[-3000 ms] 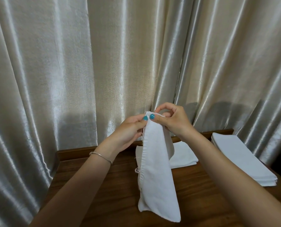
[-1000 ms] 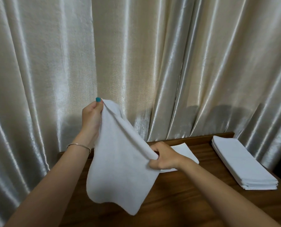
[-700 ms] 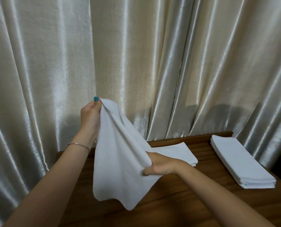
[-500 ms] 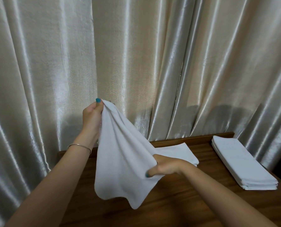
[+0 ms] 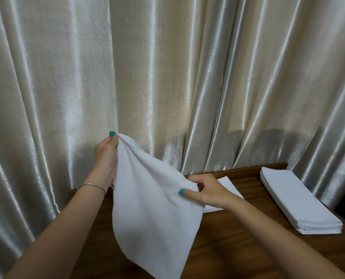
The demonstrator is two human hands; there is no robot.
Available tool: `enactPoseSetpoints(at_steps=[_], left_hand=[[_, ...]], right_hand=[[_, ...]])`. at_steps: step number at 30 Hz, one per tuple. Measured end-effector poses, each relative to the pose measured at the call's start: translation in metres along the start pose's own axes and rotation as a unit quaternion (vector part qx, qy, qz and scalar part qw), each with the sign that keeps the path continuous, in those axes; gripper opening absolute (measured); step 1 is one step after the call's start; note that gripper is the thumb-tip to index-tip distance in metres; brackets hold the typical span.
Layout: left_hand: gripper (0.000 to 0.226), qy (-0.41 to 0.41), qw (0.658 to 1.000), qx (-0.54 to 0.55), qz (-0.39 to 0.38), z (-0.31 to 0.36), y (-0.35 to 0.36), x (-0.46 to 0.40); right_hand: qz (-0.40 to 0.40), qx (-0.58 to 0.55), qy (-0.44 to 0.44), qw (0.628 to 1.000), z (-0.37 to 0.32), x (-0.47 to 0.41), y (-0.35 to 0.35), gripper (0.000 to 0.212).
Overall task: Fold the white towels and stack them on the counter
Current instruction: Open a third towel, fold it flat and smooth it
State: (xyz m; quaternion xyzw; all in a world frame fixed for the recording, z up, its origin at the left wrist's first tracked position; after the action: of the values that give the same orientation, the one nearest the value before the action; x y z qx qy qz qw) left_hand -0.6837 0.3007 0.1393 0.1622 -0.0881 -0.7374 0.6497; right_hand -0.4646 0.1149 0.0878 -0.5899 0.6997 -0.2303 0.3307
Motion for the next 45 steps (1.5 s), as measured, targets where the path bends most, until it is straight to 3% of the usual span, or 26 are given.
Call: enactPoseSetpoints(at_steps=[2,5,10,13,18,22,27,34,36,39,45], left_hand=[[0.031,-0.007,1.0,-0.006,-0.008,-0.005,0.0,-0.002],[0.03,-0.01,1.0,-0.014,-0.003,-0.007,0.0,0.0],[0.03,0.031,0.997,-0.066,-0.018,-0.003,0.005,-0.003],[0.032,0.044,0.995,-0.088,-0.027,0.0,0.012,-0.001],[0.031,0.095,0.986,-0.108,-0.078,0.01,0.039,0.011],[0.028,0.103,0.984,-0.106,-0.101,0.013,0.052,0.018],[0.025,0.108,0.986,-0.09,-0.084,0.022,0.047,0.015],[0.026,0.108,0.989,-0.085,-0.056,0.019,0.025,0.0],[0.026,0.111,0.989,-0.088,-0.046,0.018,0.021,-0.002],[0.024,0.122,0.984,-0.118,-0.057,0.017,0.024,-0.004],[0.025,0.121,0.981,-0.14,-0.05,0.013,0.018,-0.009]], right_hand=[[0.04,0.023,0.008,0.999,0.003,-0.002,-0.014,0.042],[0.099,0.069,0.072,0.99,0.022,-0.004,-0.037,0.052],[0.134,0.276,0.126,0.944,0.039,-0.009,-0.054,0.02],[0.104,0.324,0.171,0.925,0.047,-0.012,-0.058,0.02],[-0.057,0.287,0.303,0.907,0.082,-0.011,-0.046,0.011],[-0.009,0.305,0.332,0.892,0.084,-0.012,-0.057,0.017],[0.135,0.22,0.379,0.888,0.096,-0.001,-0.087,0.003],[0.27,0.023,0.362,0.892,0.097,0.002,-0.109,0.018],[0.264,0.017,0.362,0.894,0.096,0.003,-0.11,0.019],[0.184,0.018,0.403,0.896,0.105,0.002,-0.095,0.008],[0.083,-0.195,0.475,0.854,0.117,0.015,-0.055,0.009]])
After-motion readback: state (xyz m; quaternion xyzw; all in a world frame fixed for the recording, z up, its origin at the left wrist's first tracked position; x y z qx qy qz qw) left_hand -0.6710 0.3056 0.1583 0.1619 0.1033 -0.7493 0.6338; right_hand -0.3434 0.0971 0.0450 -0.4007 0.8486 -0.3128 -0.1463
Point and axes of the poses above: each hand's wrist, its own x-axis away from the middle knuckle, its own y-axis out of the palm, z = x × y, the point moved 10 cm from there along -x, towards the middle knuckle, and after that the axes turned 5 degrees about x, right-handed, at the moved point
